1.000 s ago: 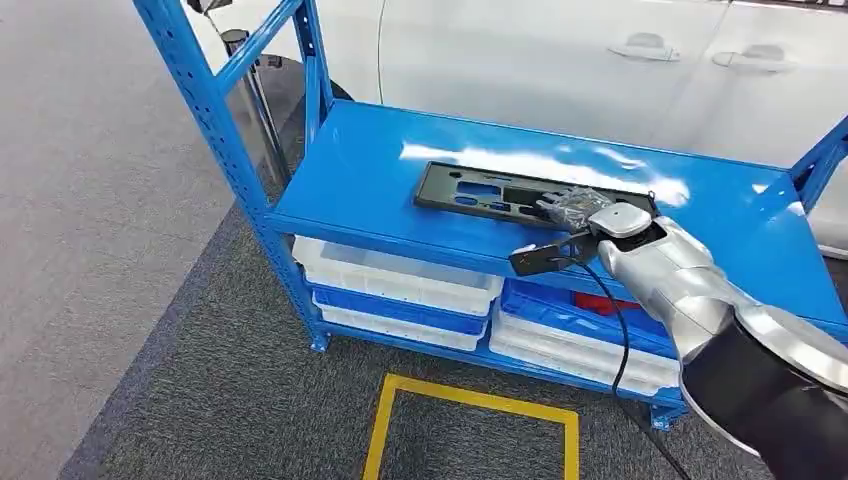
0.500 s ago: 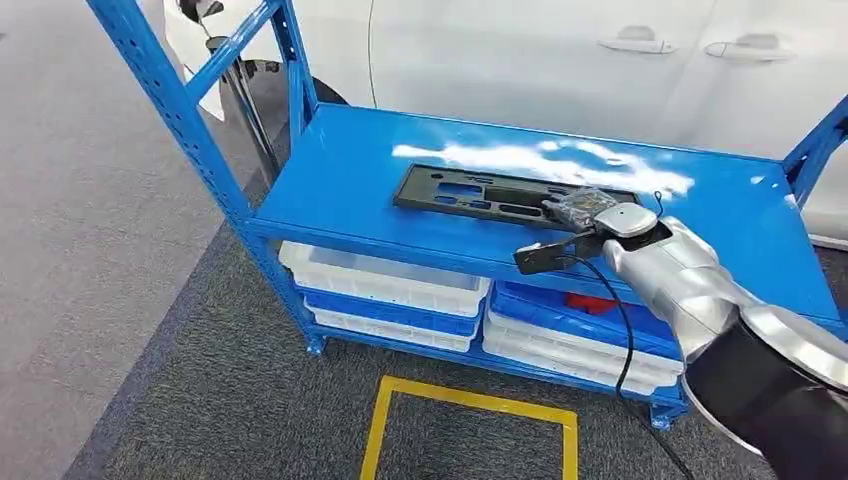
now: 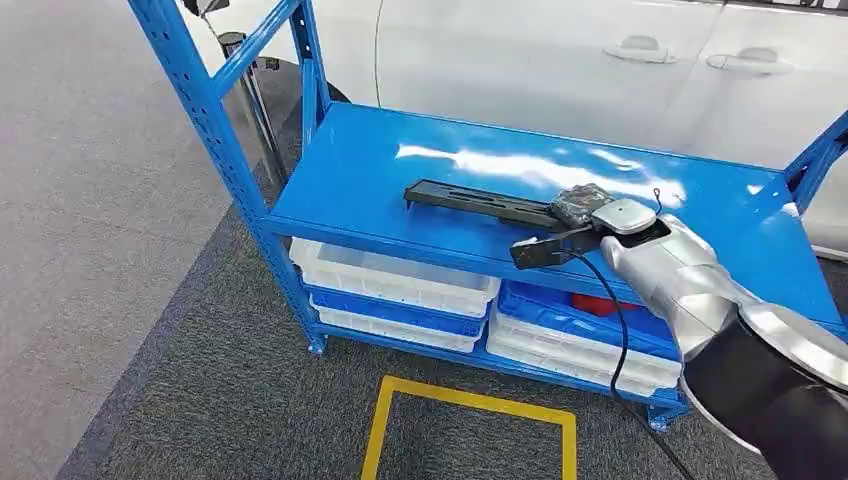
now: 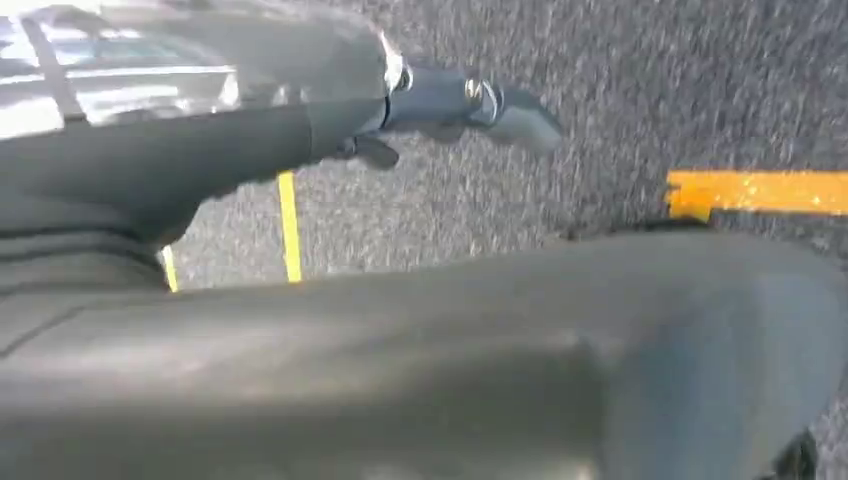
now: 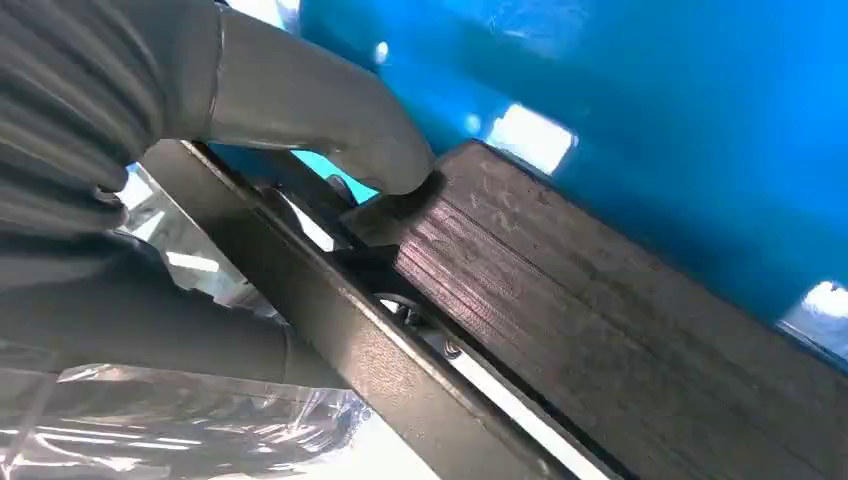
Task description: Take the parts from the cabinet and place them on the table.
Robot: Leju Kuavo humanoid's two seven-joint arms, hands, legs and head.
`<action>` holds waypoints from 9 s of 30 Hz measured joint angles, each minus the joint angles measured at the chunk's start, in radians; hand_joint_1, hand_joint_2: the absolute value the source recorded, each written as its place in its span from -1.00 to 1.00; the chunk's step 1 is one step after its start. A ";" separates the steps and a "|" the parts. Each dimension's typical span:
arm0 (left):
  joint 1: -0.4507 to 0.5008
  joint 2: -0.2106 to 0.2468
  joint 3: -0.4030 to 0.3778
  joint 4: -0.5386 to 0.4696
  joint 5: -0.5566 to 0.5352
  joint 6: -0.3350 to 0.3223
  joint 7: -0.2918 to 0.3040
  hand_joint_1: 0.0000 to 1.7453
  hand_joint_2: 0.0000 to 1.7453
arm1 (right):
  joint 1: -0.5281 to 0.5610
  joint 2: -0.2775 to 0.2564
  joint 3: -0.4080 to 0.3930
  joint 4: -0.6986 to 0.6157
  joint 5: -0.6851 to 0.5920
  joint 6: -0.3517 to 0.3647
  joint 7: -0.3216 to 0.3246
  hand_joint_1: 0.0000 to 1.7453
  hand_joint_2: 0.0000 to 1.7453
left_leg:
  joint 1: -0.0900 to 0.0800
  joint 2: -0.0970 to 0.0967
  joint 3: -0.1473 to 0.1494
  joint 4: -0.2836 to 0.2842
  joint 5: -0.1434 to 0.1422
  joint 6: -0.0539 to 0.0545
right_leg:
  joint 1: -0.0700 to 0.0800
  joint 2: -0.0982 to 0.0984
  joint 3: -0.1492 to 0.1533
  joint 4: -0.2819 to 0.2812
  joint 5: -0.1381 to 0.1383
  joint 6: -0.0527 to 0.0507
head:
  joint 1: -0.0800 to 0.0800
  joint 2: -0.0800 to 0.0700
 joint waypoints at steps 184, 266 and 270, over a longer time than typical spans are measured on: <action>-0.009 -0.017 0.057 -0.004 0.060 0.060 -0.077 -1.00 1.00 | 1.034 0.267 -0.703 -1.621 -1.087 0.071 -0.325 1.00 1.00 | 0.011 0.063 0.047 -0.012 -0.040 -0.012 | 0.002 -0.001 -0.043 0.059 -0.029 0.002 | 0.000 0.000; -0.003 -0.012 0.049 -0.005 0.054 0.060 -0.037 -1.00 1.00 | 1.068 0.263 -0.726 -1.606 -1.132 0.105 -0.354 1.00 1.00 | 0.012 -0.078 0.045 0.013 -0.063 -0.047 | 0.004 0.133 0.074 -0.202 0.087 -0.040 | 0.000 0.000; -0.009 -0.013 0.049 -0.005 0.054 0.059 -0.037 -1.00 1.00 | 1.073 0.261 -0.732 -1.606 -1.132 0.106 -0.355 1.00 1.00 | 0.016 -0.027 0.056 -0.005 -0.049 -0.022 | 0.008 0.067 0.056 -0.175 0.072 -0.019 | 0.000 0.000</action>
